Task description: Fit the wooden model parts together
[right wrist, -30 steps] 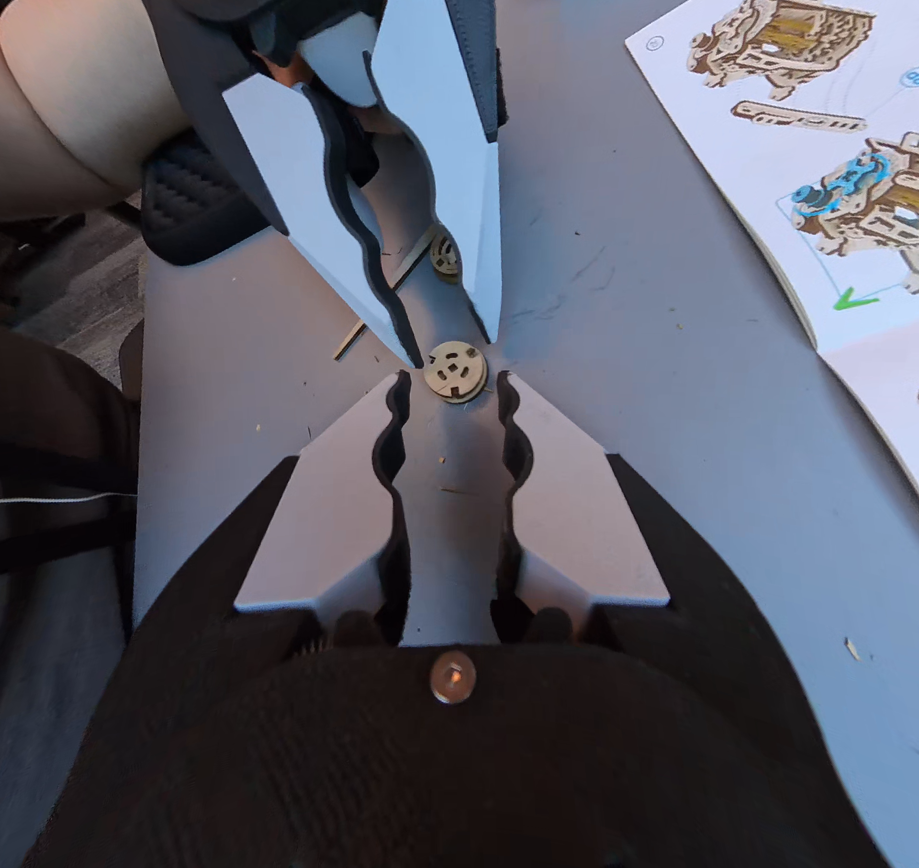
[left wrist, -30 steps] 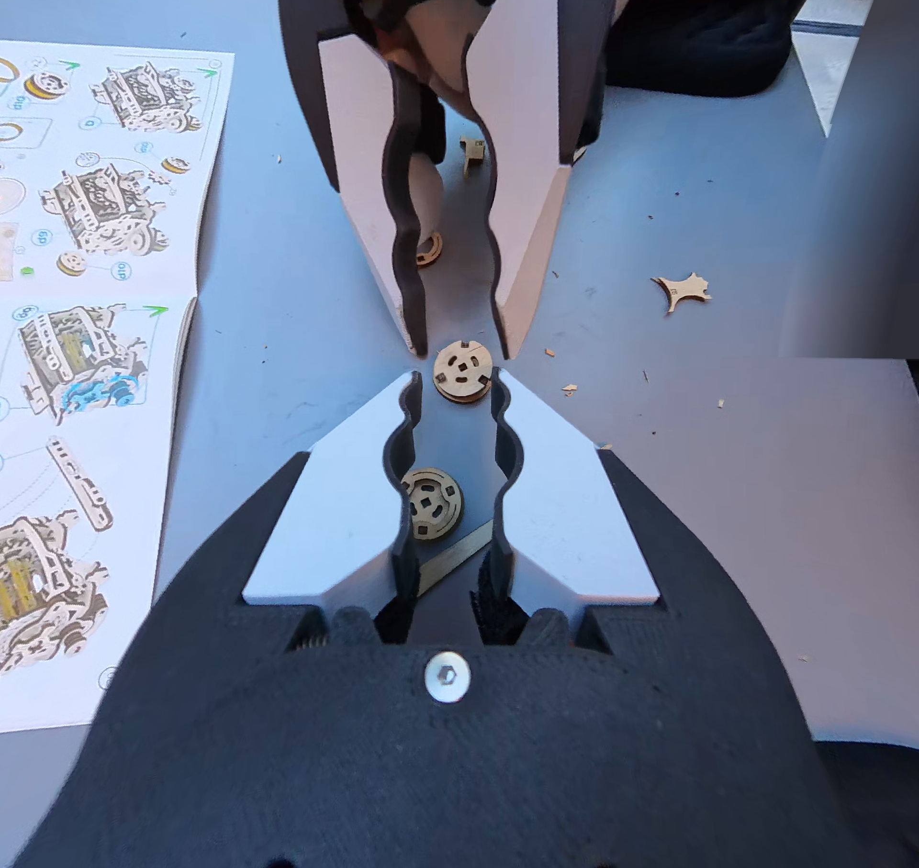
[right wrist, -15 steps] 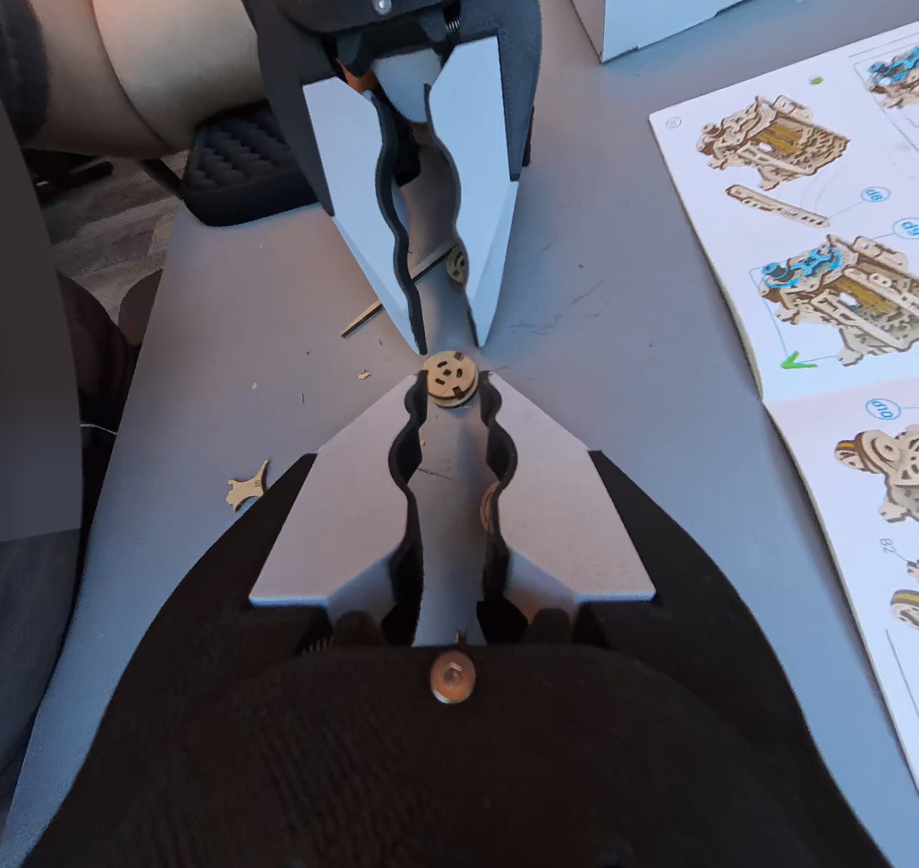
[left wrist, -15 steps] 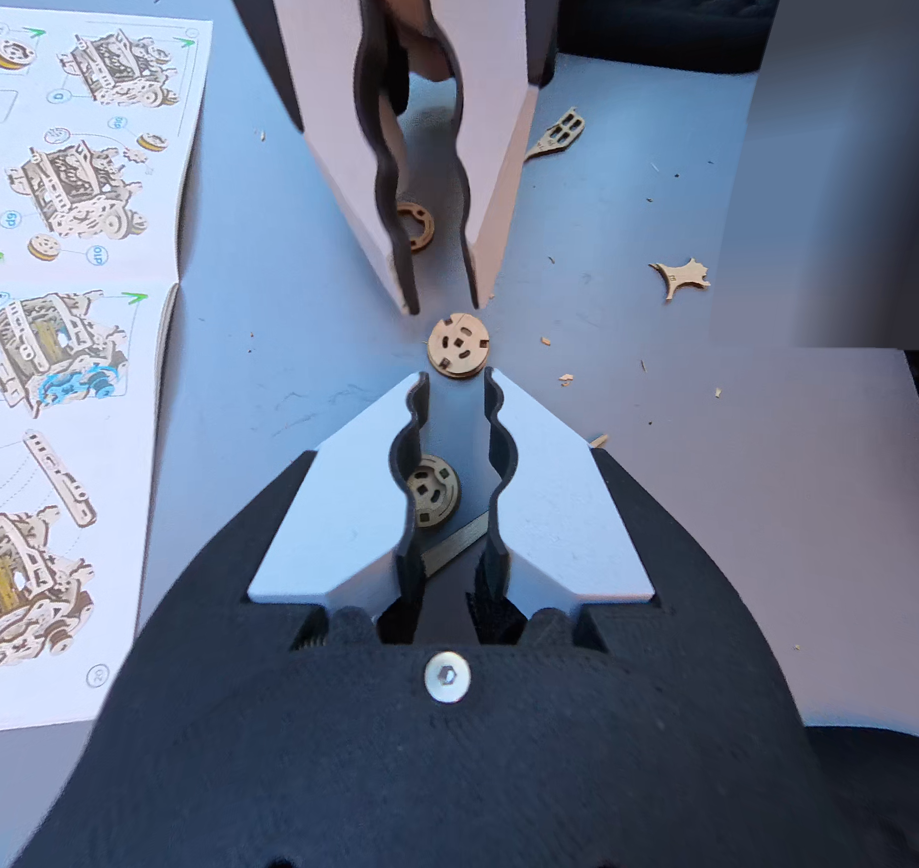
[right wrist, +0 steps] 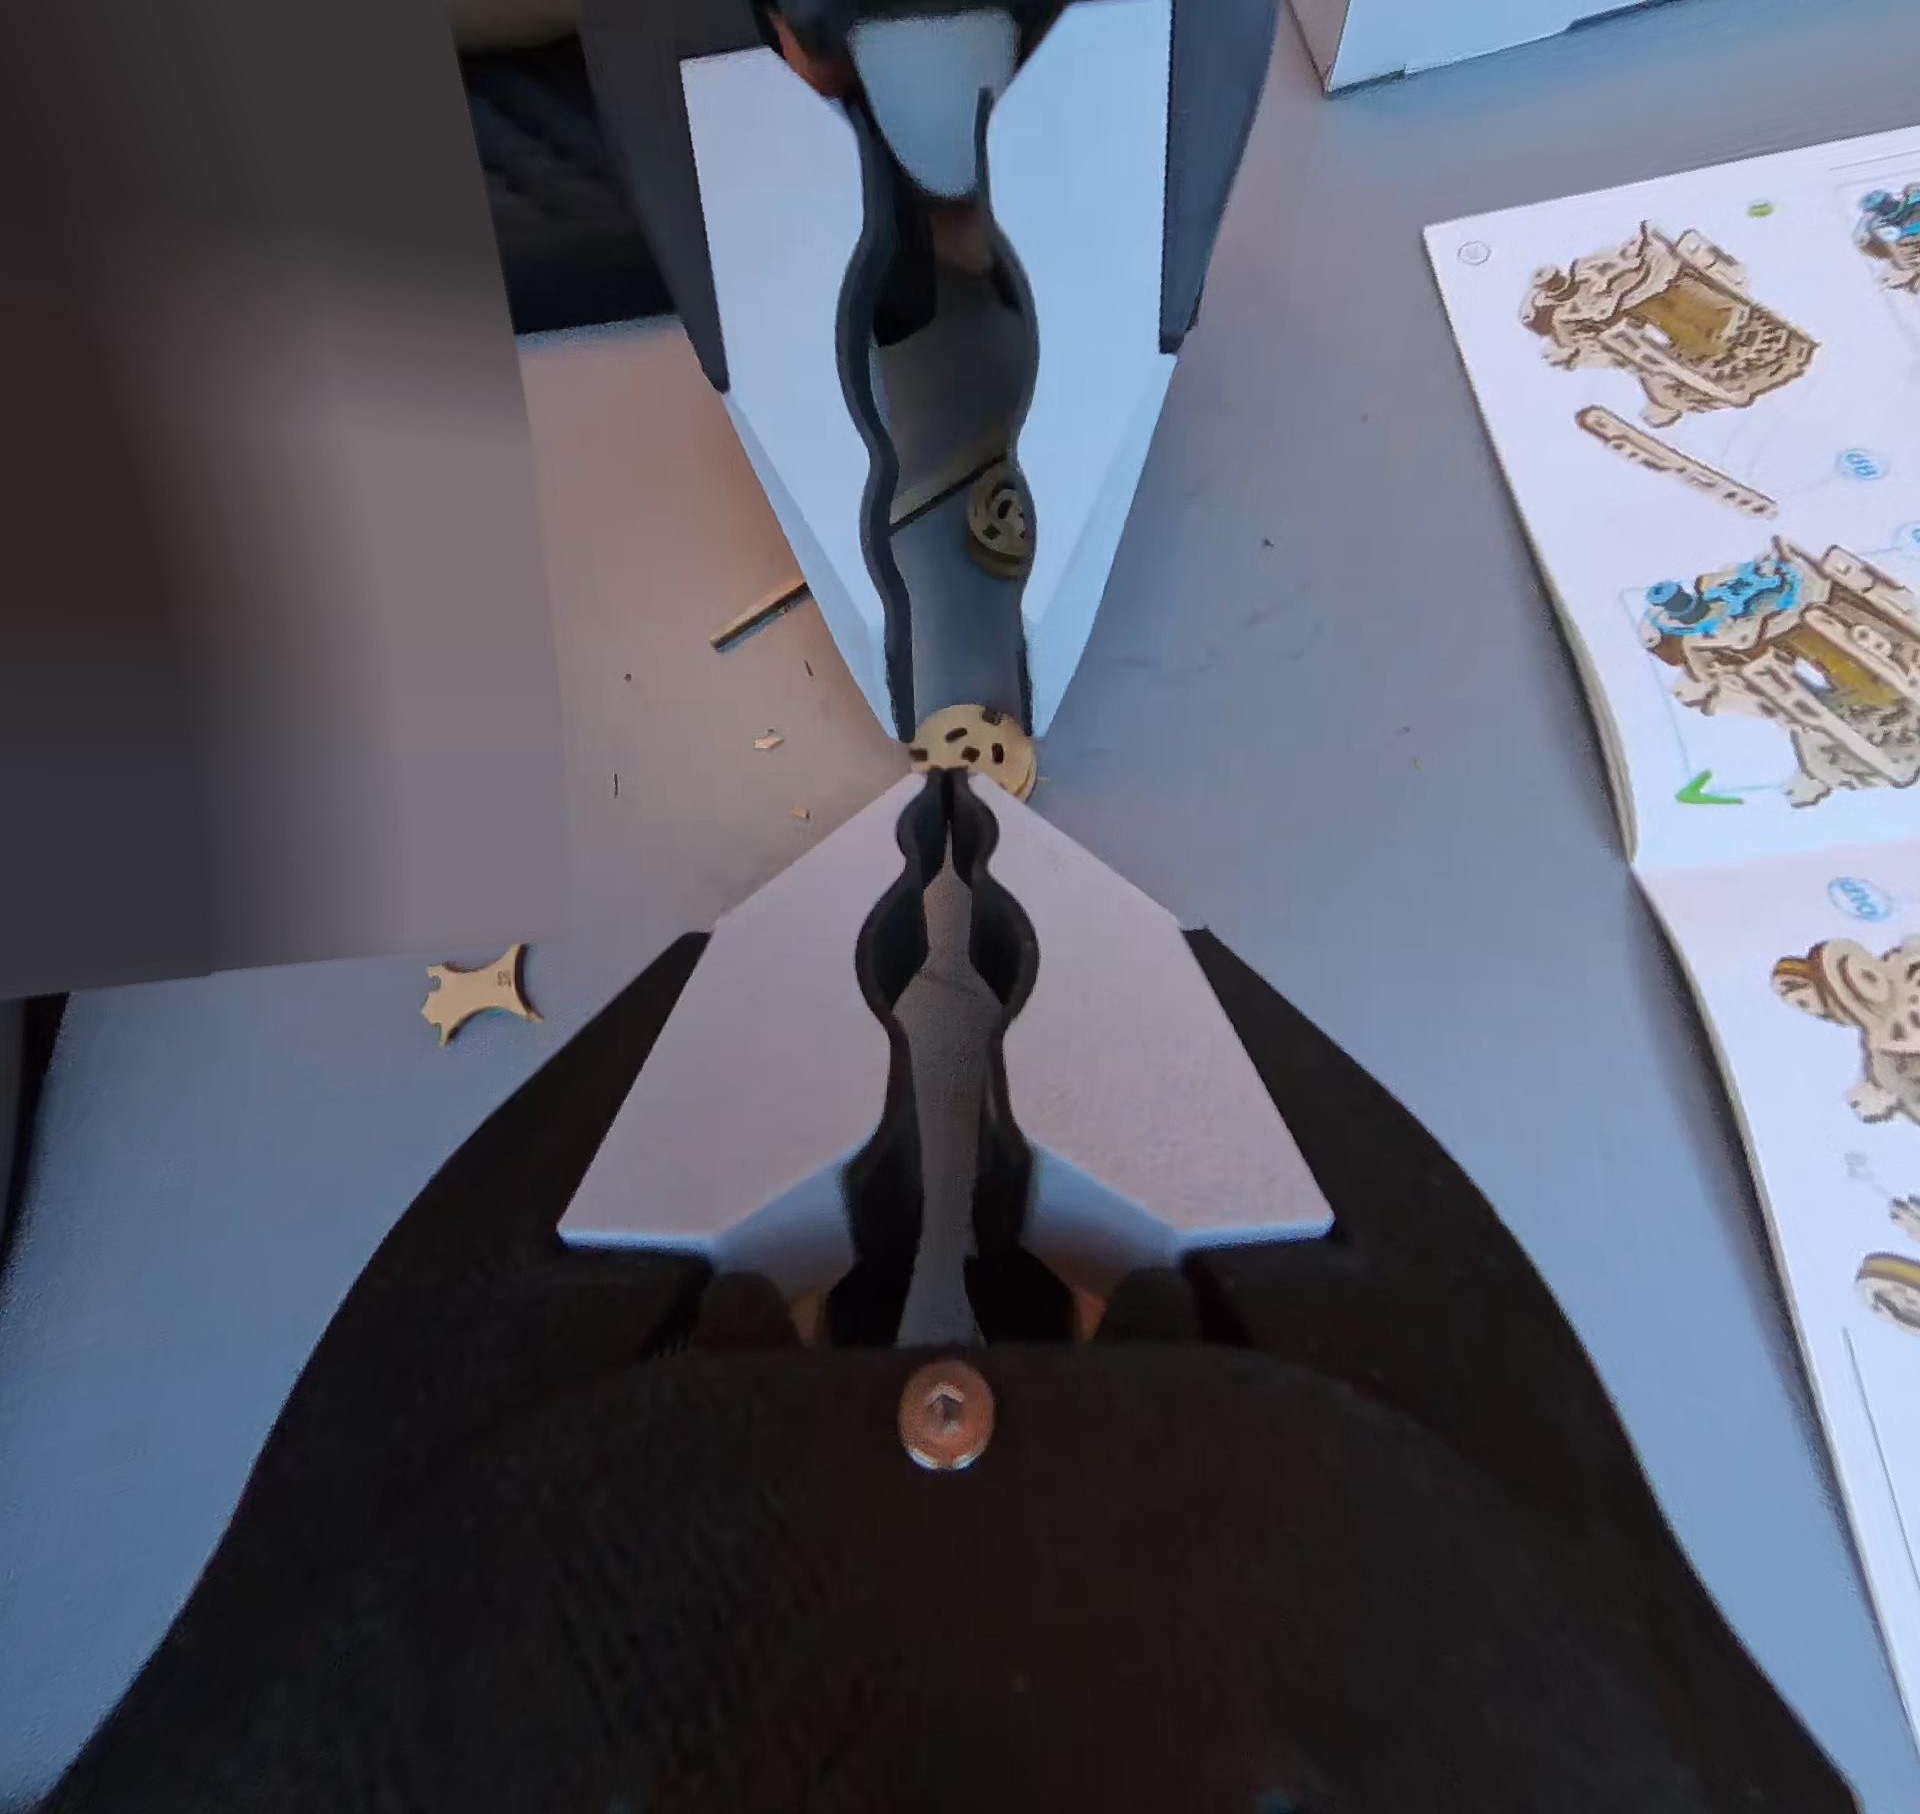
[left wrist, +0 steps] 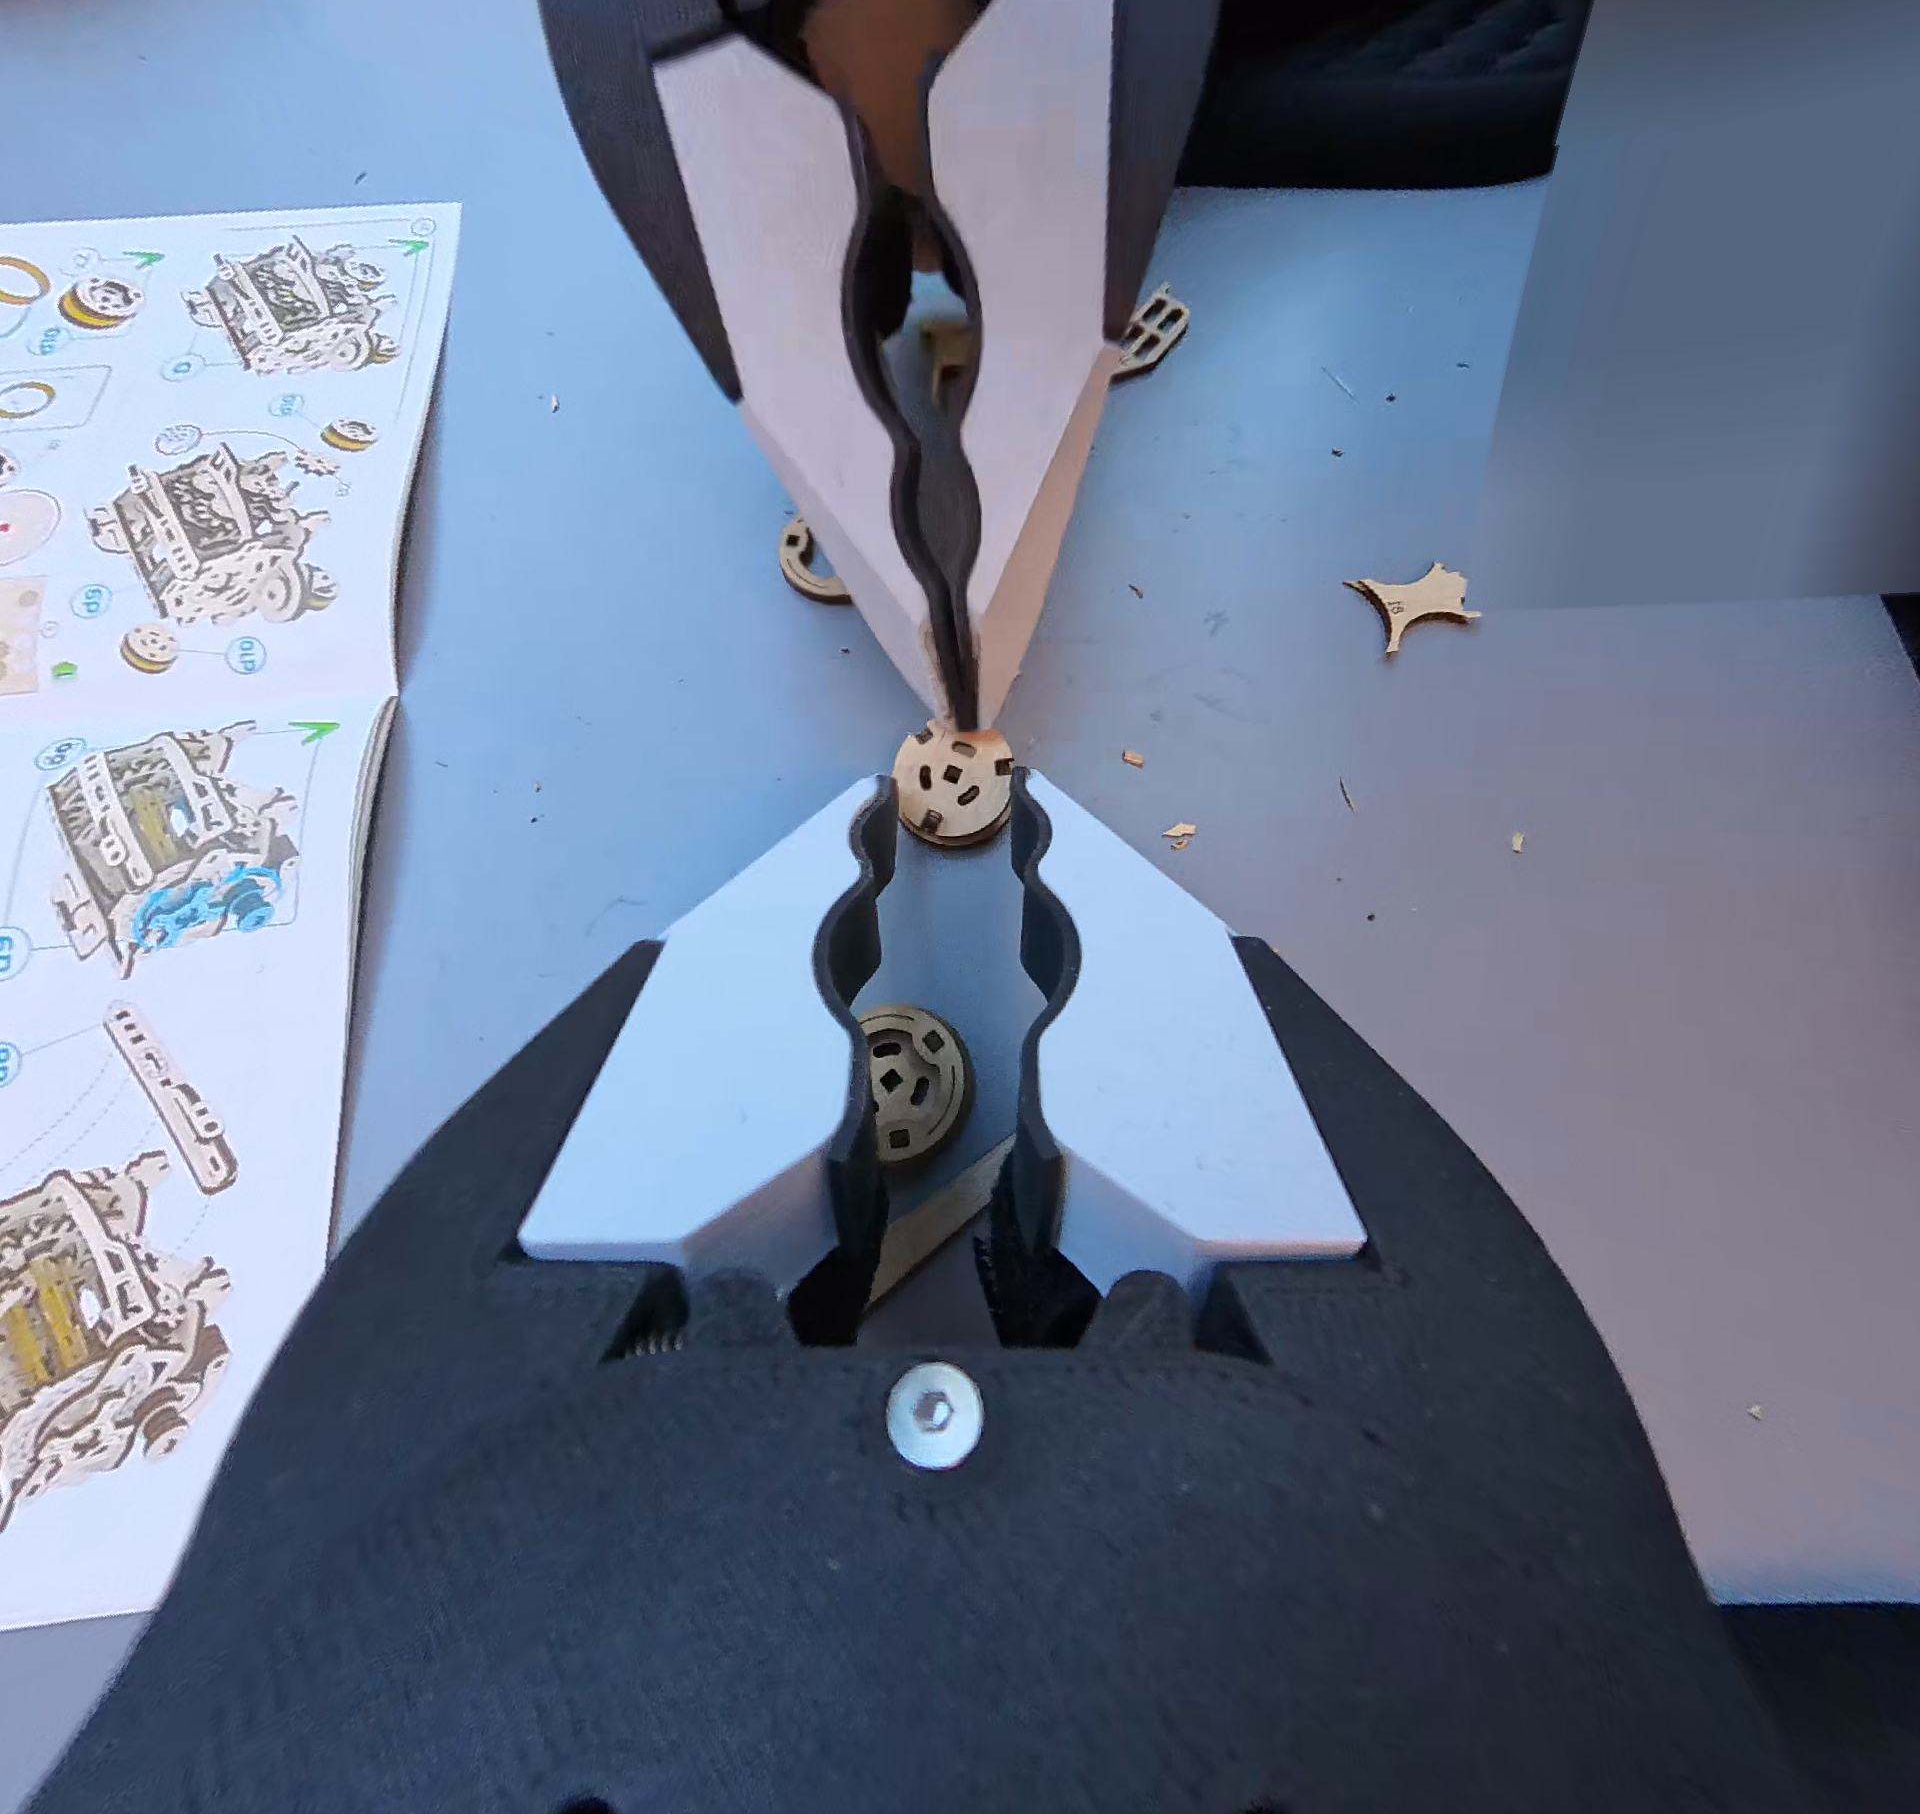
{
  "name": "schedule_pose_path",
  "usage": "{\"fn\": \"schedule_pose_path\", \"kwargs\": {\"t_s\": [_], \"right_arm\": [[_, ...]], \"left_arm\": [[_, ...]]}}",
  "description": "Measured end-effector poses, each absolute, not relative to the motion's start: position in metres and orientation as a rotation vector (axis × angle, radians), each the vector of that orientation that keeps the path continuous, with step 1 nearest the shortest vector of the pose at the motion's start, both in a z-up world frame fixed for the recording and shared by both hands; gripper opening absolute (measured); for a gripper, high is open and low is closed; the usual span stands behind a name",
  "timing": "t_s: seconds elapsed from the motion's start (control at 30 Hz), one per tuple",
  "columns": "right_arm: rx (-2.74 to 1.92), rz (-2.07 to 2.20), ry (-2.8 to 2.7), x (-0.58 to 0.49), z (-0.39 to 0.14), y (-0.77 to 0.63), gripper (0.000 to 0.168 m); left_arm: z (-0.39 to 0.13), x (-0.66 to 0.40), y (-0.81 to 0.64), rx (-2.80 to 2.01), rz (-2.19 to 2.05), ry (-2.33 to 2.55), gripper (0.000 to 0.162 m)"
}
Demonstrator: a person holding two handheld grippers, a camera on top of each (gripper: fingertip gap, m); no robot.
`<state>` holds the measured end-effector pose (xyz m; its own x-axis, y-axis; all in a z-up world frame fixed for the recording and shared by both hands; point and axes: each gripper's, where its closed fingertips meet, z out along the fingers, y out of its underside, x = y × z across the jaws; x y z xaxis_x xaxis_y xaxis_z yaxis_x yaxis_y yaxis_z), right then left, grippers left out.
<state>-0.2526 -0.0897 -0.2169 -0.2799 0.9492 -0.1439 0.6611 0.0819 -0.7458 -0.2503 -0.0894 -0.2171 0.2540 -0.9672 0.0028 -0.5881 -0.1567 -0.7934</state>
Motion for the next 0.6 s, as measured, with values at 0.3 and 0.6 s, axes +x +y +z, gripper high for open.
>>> {"fn": "schedule_pose_path", "kwargs": {"t_s": [0.3, 0.6], "right_arm": [[-1.548, 1.098, -1.901, -0.257, -0.200, -0.087, 0.000], [-1.560, 0.942, -1.961, -0.252, -0.212, -0.079, 0.000]], "left_arm": [[-0.217, -0.250, -0.090, -1.844, -0.700, 1.415, 0.018], [-0.218, -0.251, -0.091, -1.852, -0.732, 1.404, 0.017]]}}
